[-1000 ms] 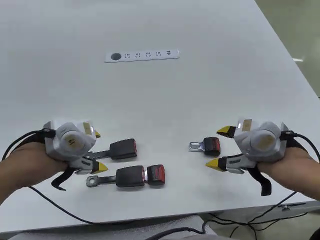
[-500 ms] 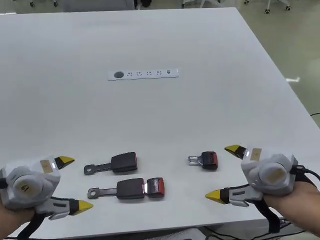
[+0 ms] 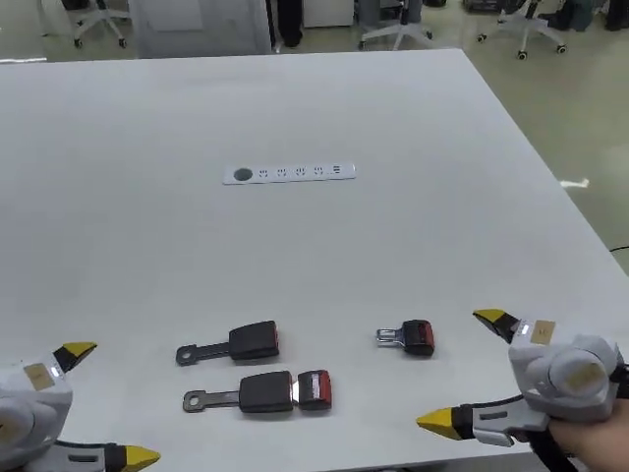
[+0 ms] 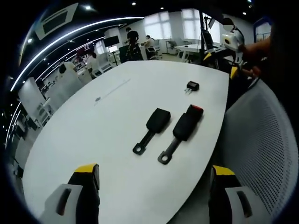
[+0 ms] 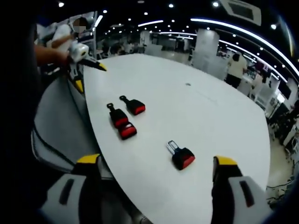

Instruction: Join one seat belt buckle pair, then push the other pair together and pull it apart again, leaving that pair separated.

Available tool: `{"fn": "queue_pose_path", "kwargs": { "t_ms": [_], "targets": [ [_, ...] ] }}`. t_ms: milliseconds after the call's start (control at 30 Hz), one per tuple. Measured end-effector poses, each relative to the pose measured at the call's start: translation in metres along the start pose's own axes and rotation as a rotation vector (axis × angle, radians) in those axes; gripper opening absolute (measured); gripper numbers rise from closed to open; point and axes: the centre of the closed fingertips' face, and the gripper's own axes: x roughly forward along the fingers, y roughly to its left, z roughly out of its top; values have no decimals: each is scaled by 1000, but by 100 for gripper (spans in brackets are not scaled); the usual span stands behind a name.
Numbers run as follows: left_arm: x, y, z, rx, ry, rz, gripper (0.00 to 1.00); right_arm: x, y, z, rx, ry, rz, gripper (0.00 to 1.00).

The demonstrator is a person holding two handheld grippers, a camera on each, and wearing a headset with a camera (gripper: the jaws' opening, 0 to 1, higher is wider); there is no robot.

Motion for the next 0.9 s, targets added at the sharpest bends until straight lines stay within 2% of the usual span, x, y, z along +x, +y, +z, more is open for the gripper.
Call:
{"fn": "queue_pose_path", "kwargs": {
  "t_ms": [167, 367, 667, 767, 900],
  "targets": [
    [-5, 2, 7, -23, -15, 27, 100, -4, 0, 5, 8, -11, -18, 100],
    [-7, 3, 13, -28, -30, 44, 100, -5, 8, 8, -26, -1, -13, 100],
    [-7, 3, 12, -36, -34, 60, 100, -6, 7, 11, -43, -8, -29, 100],
    [-6, 1, 12, -40, -37, 63, 100, -7, 7, 14, -3, -28, -25, 100],
    [-5, -1, 11, -42, -34, 66, 100, -8, 5, 15, -2, -29, -38, 100]
  ]
}}
